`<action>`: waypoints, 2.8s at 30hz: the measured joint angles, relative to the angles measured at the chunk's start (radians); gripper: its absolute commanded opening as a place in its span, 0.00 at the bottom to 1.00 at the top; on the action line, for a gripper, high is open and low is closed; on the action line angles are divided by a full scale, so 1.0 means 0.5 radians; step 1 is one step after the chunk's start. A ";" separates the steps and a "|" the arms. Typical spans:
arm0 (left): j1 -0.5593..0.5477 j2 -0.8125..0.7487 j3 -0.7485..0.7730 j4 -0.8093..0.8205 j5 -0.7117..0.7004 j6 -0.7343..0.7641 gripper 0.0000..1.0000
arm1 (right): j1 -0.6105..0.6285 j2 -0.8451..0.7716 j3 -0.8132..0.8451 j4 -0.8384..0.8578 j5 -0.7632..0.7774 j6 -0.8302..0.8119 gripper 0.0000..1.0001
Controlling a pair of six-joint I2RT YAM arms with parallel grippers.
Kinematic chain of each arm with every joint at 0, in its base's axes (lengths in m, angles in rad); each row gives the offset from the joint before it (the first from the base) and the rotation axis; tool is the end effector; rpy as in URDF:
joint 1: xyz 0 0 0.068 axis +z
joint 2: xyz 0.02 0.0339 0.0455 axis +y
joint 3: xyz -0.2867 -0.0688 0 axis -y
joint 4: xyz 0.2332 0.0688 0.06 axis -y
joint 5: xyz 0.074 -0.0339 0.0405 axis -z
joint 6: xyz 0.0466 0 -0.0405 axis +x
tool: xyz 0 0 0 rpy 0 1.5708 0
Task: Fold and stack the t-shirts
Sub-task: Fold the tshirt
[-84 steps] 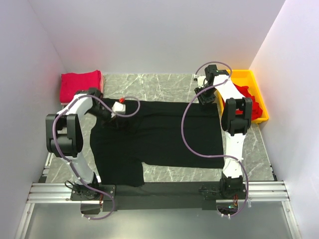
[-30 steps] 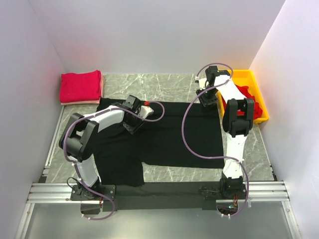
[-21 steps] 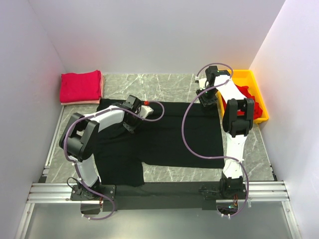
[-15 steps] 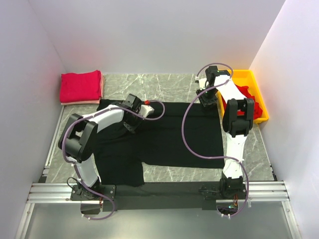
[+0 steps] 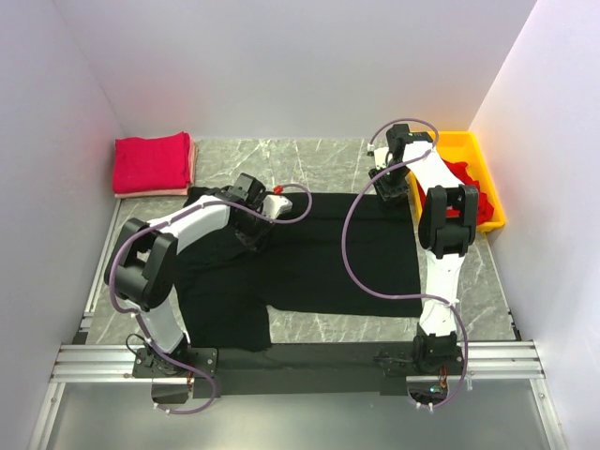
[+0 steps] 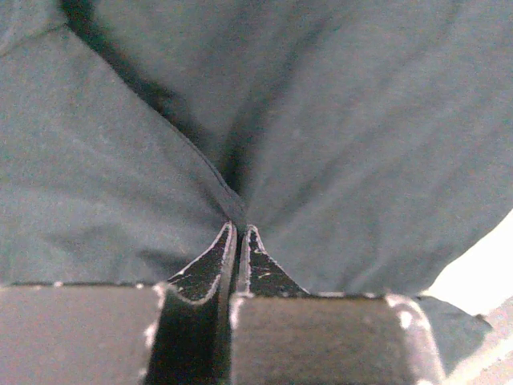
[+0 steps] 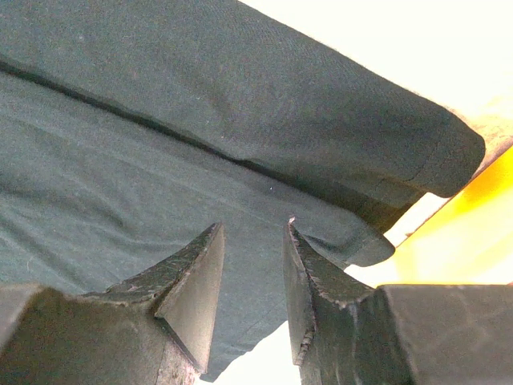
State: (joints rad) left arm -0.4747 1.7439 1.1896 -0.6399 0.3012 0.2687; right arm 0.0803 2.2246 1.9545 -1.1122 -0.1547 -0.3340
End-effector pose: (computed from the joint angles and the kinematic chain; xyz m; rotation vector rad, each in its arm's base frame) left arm 0.2986 -0.1690 0.2140 1.0772 2.5435 -0.4709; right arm 0.4556 0.0439 0.2188 -0.6235 2.8623 0.1902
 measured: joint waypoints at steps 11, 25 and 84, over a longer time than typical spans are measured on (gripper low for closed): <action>0.336 -0.043 0.166 -0.118 0.285 -0.027 0.65 | 0.000 0.000 0.018 0.003 -0.001 -0.008 0.33; 0.726 0.423 0.549 -0.027 -0.073 -0.220 0.39 | 0.040 0.168 0.159 0.039 0.192 -0.009 0.20; 0.355 0.593 0.801 0.143 0.598 -0.375 0.45 | 0.002 0.080 -0.139 -0.029 0.179 -0.153 0.27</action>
State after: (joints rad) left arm -0.2974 2.0403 1.5902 -0.5686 0.6003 0.0811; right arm 0.0811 2.2646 1.8851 -1.1267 -0.0654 -0.4107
